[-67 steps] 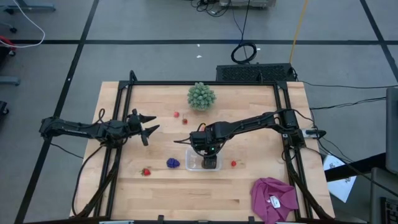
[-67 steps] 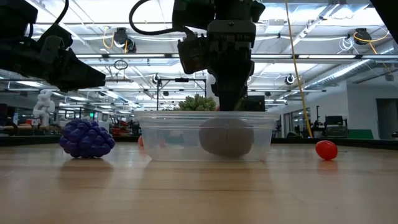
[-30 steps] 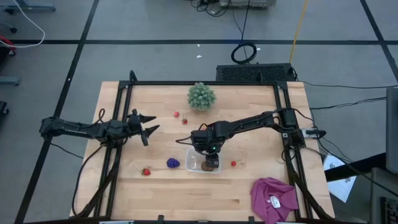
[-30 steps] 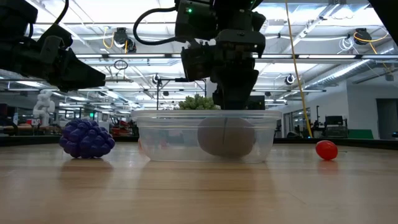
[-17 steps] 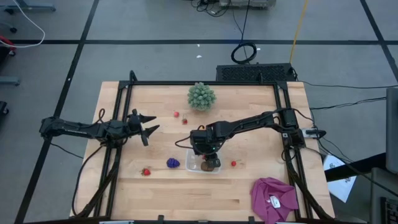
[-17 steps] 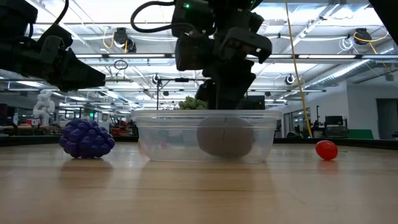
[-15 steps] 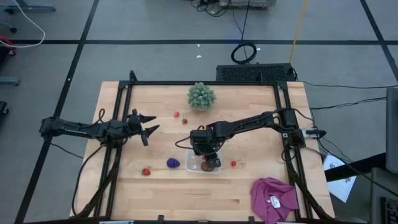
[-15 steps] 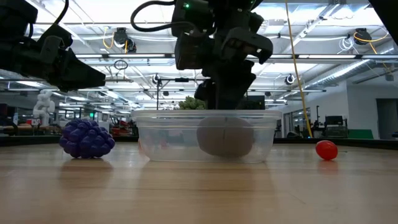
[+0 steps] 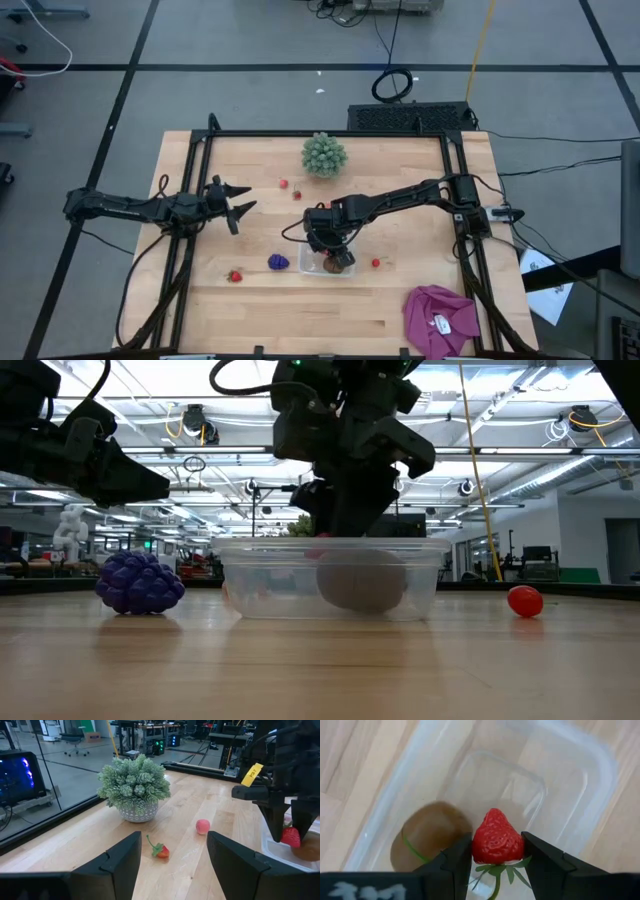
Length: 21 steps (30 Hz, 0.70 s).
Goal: Pick and placing Produce into tupperware
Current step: Put the right red strawberry into the transparent bin
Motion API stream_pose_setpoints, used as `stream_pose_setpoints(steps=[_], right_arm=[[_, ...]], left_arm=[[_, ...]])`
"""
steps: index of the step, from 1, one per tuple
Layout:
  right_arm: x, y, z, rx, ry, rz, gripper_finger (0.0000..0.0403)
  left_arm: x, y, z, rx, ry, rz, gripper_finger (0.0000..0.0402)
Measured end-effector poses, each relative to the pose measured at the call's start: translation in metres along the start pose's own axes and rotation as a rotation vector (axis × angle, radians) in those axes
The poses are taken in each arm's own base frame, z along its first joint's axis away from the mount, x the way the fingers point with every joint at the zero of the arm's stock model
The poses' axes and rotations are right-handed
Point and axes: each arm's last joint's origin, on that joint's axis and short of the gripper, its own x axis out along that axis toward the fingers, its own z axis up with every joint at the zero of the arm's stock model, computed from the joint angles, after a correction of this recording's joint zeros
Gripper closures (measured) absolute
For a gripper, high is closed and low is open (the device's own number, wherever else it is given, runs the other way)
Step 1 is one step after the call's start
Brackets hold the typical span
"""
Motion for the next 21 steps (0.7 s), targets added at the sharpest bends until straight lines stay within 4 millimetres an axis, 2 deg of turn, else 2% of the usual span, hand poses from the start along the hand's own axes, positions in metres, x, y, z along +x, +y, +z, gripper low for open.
stream_pose_setpoints(steps=[11, 21], right_arm=[[0.000, -0.001, 0.003, -0.059, -0.032, -0.011, 0.0252], [0.002, 0.008, 0.008, -0.076, -0.050, -0.007, 0.0252]], left_arm=[[0.000, 0.000, 0.000, 0.000, 0.000, 0.000, 0.0172], [0.000, 0.000, 0.000, 0.000, 0.000, 0.001, 0.0172]])
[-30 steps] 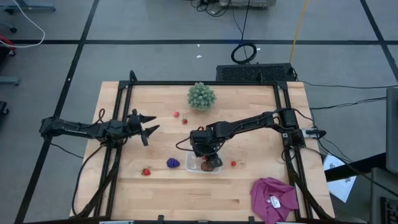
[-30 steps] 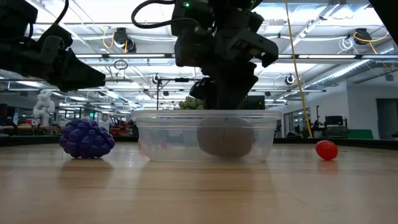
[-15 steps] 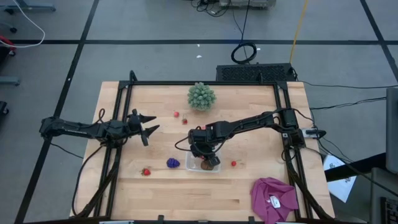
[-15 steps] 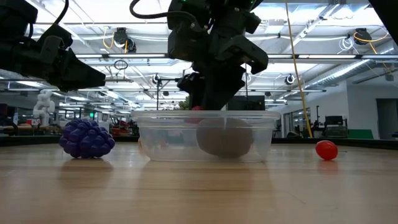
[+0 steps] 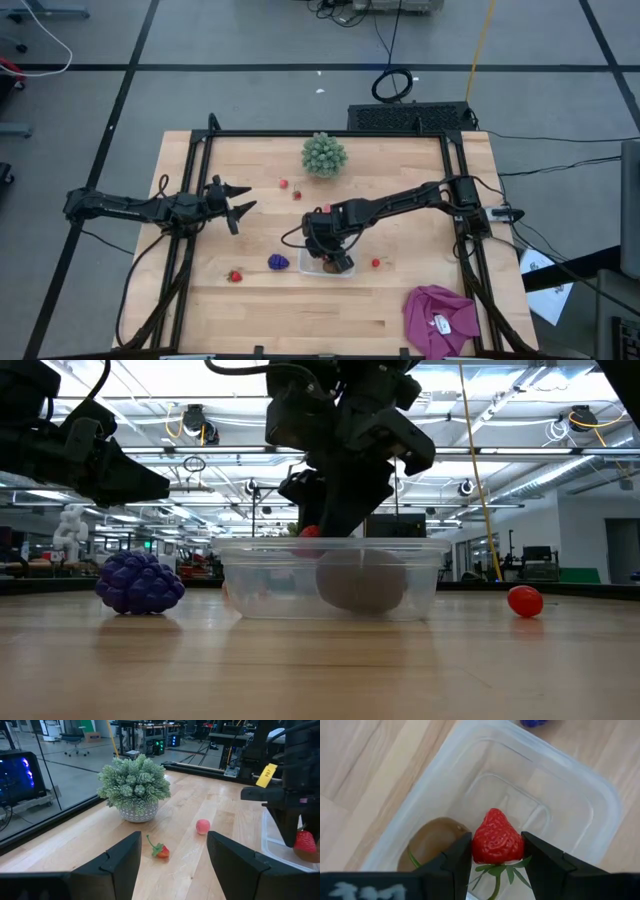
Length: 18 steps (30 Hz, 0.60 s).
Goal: Pick and placing Produce into tupperware
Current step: Put the right red strawberry into the transparent bin
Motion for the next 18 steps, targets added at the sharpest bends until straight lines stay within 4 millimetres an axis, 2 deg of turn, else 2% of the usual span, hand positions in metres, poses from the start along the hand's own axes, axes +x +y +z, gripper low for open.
stream_pose_setpoints(steps=[7, 18], right_arm=[[0.0002, 0.0007, 0.0004, 0.073, -0.001, 0.001, 0.0252], [0.0002, 0.0007, 0.0002, 0.074, 0.001, 0.001, 0.0252]], left_arm=[[0.0000, 0.0000, 0.0000, 0.000, 0.000, 0.000, 0.0172], [0.0000, 0.0000, 0.0000, 0.000, 0.000, 0.000, 0.0172]])
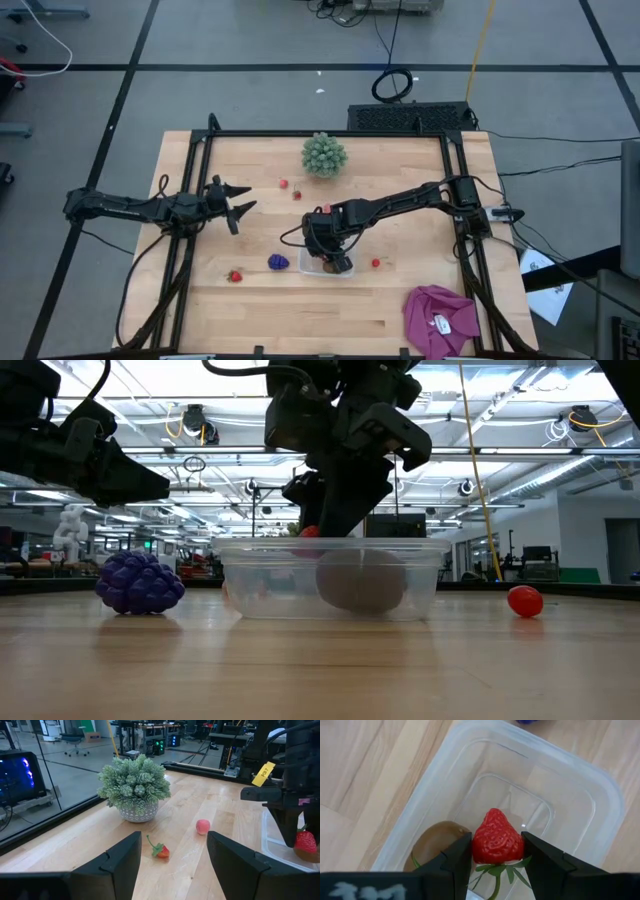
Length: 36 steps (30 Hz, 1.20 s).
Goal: Pick and placing Produce into tupperware
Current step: Put the right red strawberry into the transparent bin
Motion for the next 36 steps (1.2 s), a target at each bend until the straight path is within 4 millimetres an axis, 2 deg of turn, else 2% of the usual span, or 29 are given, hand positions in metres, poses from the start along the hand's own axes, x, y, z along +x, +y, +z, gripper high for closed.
stream_pose_setpoints(steps=[21, 36], right_arm=[[0.0018, 0.0055, -0.0006, -0.090, 0.051, -0.084, 0.0252], [0.0032, 0.0047, -0.0020, -0.090, 0.071, -0.108, 0.0252]], left_arm=[[0.0000, 0.0007, 0.0001, 0.009, -0.003, 0.025, 0.0172], [0.0000, 0.0008, 0.0001, 0.021, -0.003, 0.026, 0.0172]])
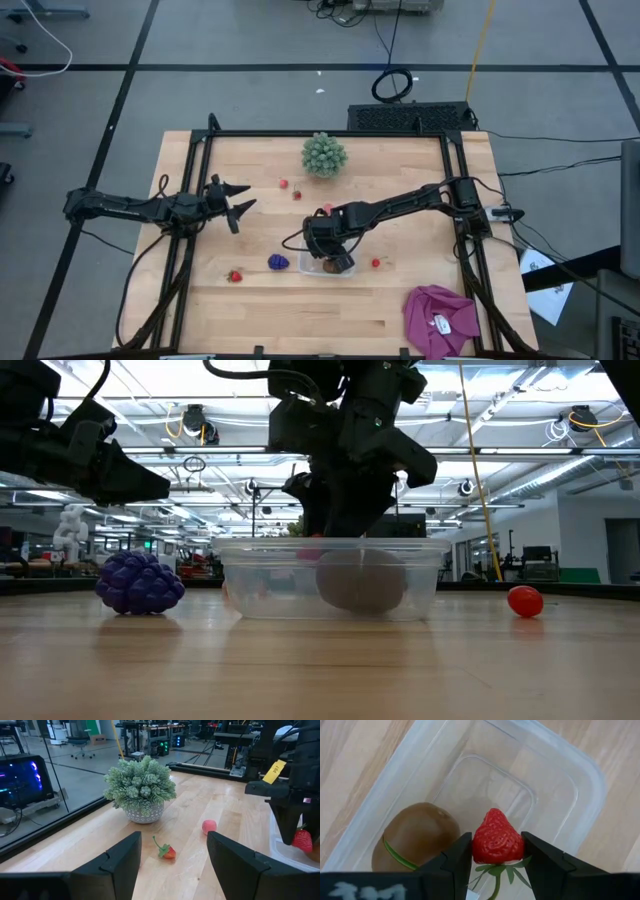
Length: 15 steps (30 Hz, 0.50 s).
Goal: Pick and placing Produce into tupperware
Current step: Put the right red strawberry into the transparent bin
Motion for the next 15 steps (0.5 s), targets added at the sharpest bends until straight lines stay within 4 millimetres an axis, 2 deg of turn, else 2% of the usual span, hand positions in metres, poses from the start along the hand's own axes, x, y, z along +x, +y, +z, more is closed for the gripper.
stream_pose_setpoints(steps=[7, 15], right_arm=[[0.025, 0.002, -0.007, -0.006, 0.069, 0.027, 0.0252], [0.025, 0.002, -0.006, -0.012, 0.062, 0.023, 0.0252]], left_arm=[[0.000, 0.000, 0.000, 0.001, -0.001, 0.001, 0.0172], [0.000, 0.000, 0.000, 0.003, 0.000, 0.001, 0.0172]])
